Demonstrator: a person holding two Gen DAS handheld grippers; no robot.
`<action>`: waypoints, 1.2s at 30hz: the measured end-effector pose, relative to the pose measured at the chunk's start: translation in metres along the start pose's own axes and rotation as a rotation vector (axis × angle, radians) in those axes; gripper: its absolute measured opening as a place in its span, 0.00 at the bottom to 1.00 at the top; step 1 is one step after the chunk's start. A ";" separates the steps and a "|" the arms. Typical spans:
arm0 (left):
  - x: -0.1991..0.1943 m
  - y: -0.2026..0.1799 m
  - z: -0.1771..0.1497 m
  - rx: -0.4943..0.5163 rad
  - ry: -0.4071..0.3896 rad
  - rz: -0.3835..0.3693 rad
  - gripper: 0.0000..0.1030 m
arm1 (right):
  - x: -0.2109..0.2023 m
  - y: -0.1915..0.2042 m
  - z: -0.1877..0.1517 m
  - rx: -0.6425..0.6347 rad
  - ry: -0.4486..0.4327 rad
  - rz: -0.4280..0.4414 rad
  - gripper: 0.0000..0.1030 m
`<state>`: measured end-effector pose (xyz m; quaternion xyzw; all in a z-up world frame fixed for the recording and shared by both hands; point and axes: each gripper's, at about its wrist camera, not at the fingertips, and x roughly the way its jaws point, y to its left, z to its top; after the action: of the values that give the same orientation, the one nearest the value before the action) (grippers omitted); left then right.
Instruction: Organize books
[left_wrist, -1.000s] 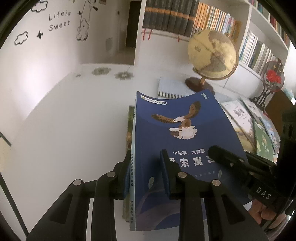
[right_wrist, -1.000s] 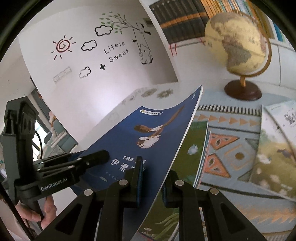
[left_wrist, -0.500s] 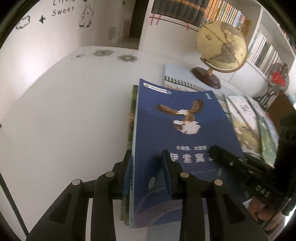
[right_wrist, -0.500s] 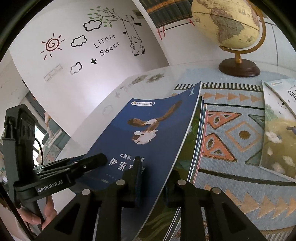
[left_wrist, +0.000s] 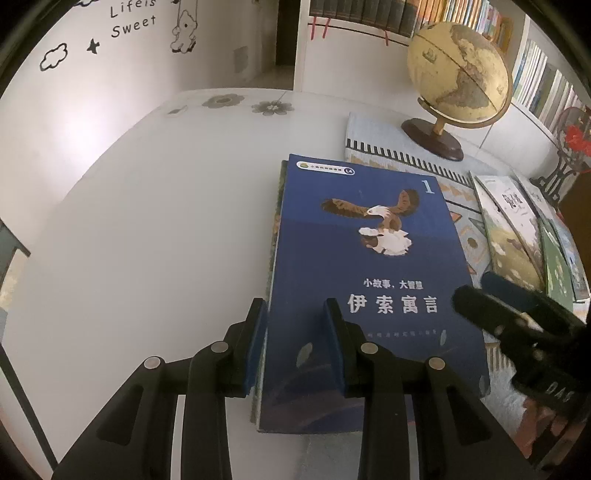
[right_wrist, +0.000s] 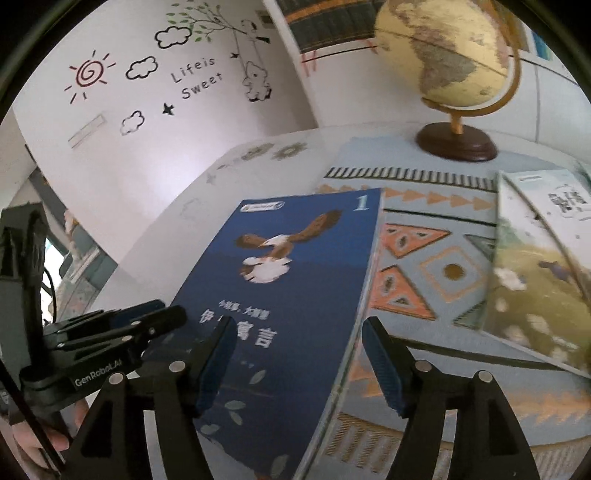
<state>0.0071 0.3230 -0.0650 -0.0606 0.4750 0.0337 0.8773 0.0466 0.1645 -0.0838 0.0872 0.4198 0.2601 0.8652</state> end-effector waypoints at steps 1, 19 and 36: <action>-0.002 -0.002 0.000 0.001 0.000 0.003 0.28 | -0.005 -0.003 0.001 0.004 -0.005 0.004 0.66; -0.029 -0.126 0.029 0.147 -0.032 -0.085 0.30 | -0.107 -0.094 0.005 0.075 -0.113 0.018 0.66; 0.019 -0.342 0.022 0.413 0.038 -0.311 0.30 | -0.198 -0.307 -0.060 0.564 -0.144 -0.169 0.66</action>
<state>0.0753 -0.0124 -0.0433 0.0468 0.4732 -0.2002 0.8567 0.0151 -0.2037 -0.1002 0.3068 0.4189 0.0536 0.8529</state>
